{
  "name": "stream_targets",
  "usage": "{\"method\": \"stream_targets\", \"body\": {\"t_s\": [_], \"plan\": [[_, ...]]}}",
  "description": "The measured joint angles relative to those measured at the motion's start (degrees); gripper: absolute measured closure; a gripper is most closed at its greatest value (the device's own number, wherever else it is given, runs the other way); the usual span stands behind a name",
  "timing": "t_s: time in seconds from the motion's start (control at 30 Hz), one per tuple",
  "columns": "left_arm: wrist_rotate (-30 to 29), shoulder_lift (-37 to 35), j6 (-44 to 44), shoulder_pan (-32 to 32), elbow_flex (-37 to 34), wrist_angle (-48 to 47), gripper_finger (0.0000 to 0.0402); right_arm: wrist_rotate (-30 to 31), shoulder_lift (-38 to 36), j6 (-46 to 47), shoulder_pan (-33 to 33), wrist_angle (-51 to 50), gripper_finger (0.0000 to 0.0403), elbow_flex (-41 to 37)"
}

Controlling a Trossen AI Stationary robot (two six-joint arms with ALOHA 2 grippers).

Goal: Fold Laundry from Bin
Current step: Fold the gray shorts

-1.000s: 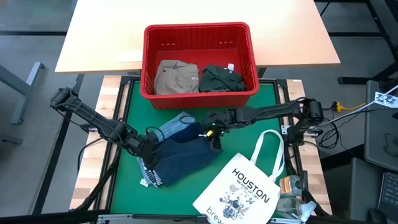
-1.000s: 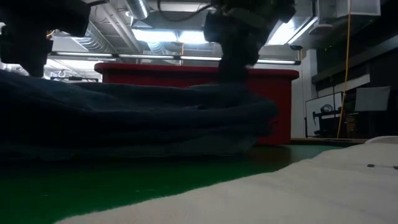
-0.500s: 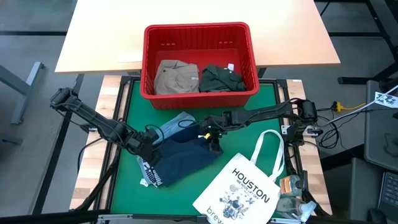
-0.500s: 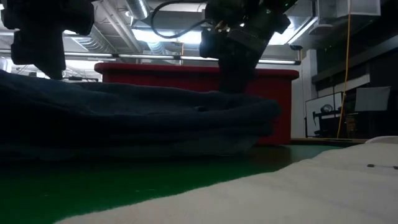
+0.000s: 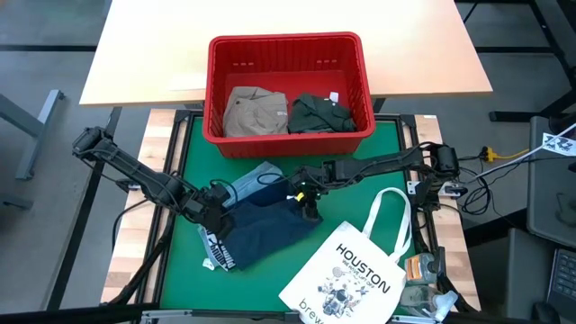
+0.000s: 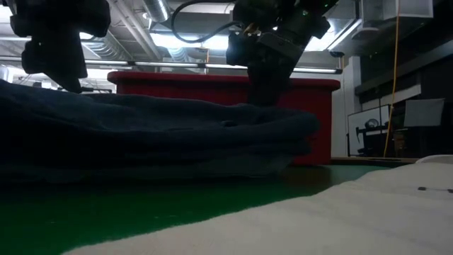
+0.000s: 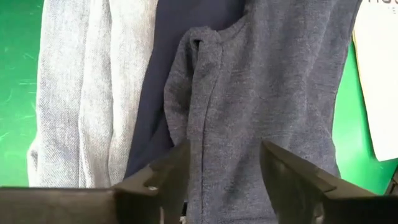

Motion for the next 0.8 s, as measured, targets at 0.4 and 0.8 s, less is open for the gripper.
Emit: {"method": "stream_targets", "body": {"t_s": [0.4,0.8], "plan": [[-2.6,0.7,0.1,0.0,0.0,0.0,0.0199,6.1,0.0,0.0,0.0,0.1,0.0226,0.0],[-1.4,9.3,-0.4,0.0,0.0,0.0,0.0201,2.3,0.0,0.0,0.1,0.1,0.0226,0.0]]}}
